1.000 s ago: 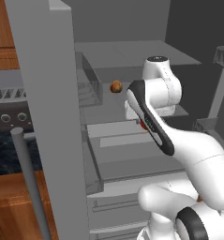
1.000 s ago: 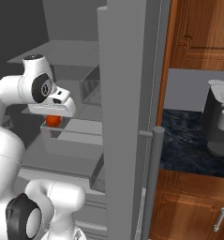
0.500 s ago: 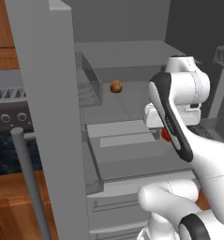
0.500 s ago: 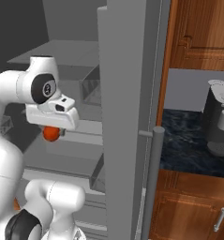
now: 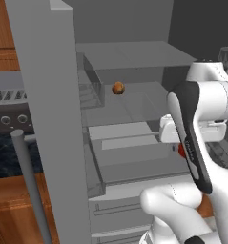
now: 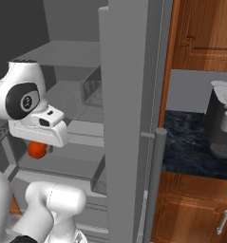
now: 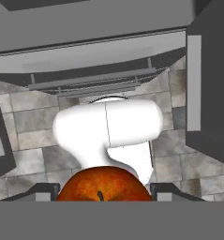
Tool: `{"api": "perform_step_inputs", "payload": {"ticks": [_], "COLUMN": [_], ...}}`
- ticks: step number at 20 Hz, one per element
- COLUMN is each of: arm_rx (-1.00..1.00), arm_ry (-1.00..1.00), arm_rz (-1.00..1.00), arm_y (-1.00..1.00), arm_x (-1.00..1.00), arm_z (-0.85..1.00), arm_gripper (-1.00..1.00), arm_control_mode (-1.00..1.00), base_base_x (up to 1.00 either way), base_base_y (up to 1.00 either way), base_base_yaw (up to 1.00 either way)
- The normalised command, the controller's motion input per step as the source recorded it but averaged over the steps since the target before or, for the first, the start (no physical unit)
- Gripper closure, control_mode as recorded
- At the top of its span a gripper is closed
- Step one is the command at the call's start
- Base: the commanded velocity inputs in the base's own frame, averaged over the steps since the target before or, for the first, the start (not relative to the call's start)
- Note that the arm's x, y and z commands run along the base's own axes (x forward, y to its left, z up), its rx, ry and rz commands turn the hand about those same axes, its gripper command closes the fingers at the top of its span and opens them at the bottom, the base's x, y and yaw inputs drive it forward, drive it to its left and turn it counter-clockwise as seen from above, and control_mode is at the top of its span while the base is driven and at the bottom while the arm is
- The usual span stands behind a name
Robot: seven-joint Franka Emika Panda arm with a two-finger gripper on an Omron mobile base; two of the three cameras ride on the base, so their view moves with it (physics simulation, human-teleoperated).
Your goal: Pick up each apple from the fridge and place one apple on each plate on the dining counter.
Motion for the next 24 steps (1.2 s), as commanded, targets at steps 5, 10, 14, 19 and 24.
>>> {"api": "perform_step_inputs", "payload": {"ticks": [5, 10, 14, 19, 24], "arm_rx": [0.00, 0.00, 0.00, 0.00, 0.00], "arm_ry": [-0.07, 0.00, 0.00, 0.00, 0.00], "arm_rz": [-0.01, 0.00, 0.00, 0.00, 0.00], "arm_y": [0.00, 0.01, 0.00, 0.00, 0.00], "arm_x": [-0.06, 0.03, 0.00, 0.00, 0.00], "arm_z": [0.00, 0.03, 0.00, 0.00, 0.00], "arm_gripper": [1.00, 1.00, 1.00, 1.00, 1.00], "arm_control_mode": [-1.00, -1.00, -1.00, 1.00, 1.00], "base_base_x": [0.00, 0.00, 0.00, -0.05, -0.53], "base_base_y": [0.00, 0.00, 0.00, 0.00, 0.00], "base_base_yaw": [0.00, 0.00, 0.00, 0.00, 0.00]}}
